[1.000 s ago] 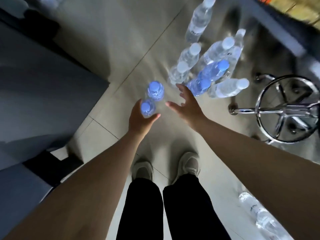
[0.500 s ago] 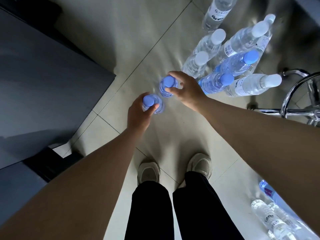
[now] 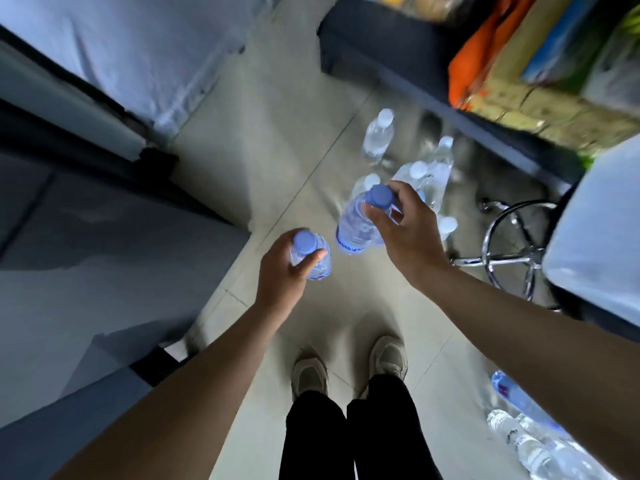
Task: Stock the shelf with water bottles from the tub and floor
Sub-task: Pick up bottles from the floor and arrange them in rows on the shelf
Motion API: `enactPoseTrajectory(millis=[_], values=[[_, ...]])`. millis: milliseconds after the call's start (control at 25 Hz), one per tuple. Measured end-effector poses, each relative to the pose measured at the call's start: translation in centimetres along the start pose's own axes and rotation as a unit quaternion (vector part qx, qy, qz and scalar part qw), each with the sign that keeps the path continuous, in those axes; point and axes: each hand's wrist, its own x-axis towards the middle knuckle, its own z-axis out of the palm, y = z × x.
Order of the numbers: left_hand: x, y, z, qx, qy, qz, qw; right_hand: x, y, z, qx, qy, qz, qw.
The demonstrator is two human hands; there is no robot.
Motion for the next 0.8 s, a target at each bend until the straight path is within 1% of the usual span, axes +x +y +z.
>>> enactPoseTrajectory(millis=[80, 160, 320, 440, 520, 640, 800], values=[[-0.7, 5.7, -1.5, -0.036, 0.011, 0.015, 0.999, -0.8, -5.3, -3.1, 0.023, 0.032, -0.018, 0.999], [-1.6, 12.2, -3.5, -0.051, 0.007, 0.045, 0.998, -1.7, -11.3, -6.3, 0.033, 0.042, -0.043, 0.998], [-3.5, 25.4, -7.8, -0.090, -0.020, 0.104, 0.990, -3.8, -23.2, -13.2, 0.043, 0.077, -0.109, 0.990], [-6.1, 36.9, -11.5, -0.077, -0.063, 0.177, 0.979, -6.7, -33.3, -19.5, 0.047, 0.131, -0.152, 0.979], [-8.0, 44.9, -13.5, -0.071, -0.111, 0.221, 0.966, -9.0, -39.8, -23.9, 0.042, 0.170, -0.187, 0.967], [-11.1, 56.2, -15.6, -0.060, -0.162, 0.289, 0.941, -13.0, -49.1, -30.7, 0.016, 0.241, -0.234, 0.942], [-15.8, 70.5, -16.3, -0.086, -0.215, 0.368, 0.901, -18.3, -59.3, -40.0, -0.016, 0.348, -0.261, 0.900]])
